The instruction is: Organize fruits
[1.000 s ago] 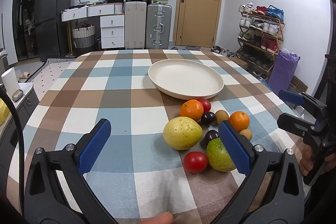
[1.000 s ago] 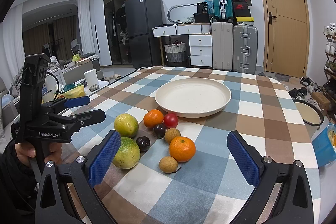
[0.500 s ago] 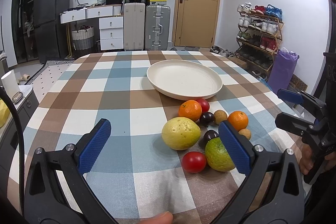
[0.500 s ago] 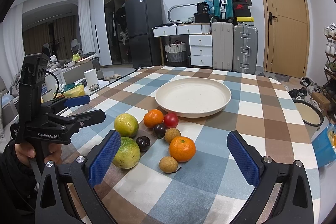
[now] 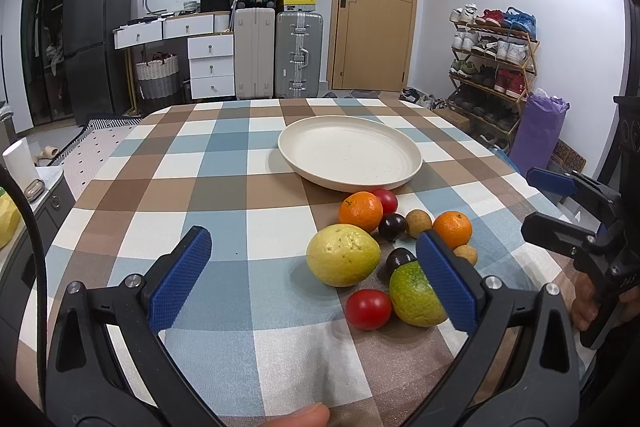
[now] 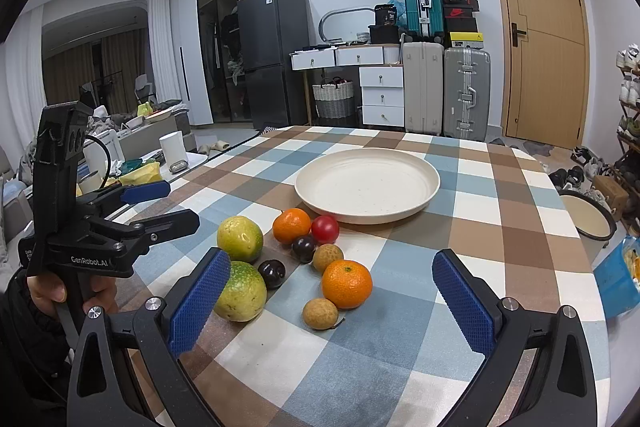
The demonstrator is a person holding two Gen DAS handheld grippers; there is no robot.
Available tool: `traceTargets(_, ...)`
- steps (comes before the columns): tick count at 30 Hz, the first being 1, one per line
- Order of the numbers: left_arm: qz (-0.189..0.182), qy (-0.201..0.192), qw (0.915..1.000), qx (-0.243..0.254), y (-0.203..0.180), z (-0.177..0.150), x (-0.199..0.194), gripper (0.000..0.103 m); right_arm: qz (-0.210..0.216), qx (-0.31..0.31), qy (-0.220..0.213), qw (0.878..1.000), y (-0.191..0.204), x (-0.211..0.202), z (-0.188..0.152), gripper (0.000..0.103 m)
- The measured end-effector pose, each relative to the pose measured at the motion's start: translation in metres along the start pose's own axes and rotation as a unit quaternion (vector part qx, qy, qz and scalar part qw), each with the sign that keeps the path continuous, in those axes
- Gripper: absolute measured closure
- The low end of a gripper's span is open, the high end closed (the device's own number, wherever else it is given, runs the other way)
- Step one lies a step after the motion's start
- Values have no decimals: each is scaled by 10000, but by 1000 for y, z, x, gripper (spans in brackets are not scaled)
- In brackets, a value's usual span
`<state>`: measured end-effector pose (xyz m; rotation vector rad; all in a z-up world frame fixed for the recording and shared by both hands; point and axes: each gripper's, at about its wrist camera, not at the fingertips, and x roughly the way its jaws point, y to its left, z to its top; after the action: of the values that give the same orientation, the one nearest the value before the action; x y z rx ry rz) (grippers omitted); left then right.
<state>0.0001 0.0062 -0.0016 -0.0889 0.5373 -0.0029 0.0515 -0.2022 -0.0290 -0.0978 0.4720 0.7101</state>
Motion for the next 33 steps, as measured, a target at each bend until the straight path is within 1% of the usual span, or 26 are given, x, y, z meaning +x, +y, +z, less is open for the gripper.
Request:
traceTargets(16, 8, 9, 10000, -11, -1, -1, -1, 1, -7, -1, 3, 10000, 0, 0, 0, 0)
traceTargets(24, -2, 5, 10000, 27, -2, -1, 0, 1, -65, 28, 128, 9999, -3, 4, 0, 0)
traceTargets(33, -38, 33, 9999, 129, -6, -2, 0, 1, -129, 86, 149, 9998, -5, 5, 1, 0)
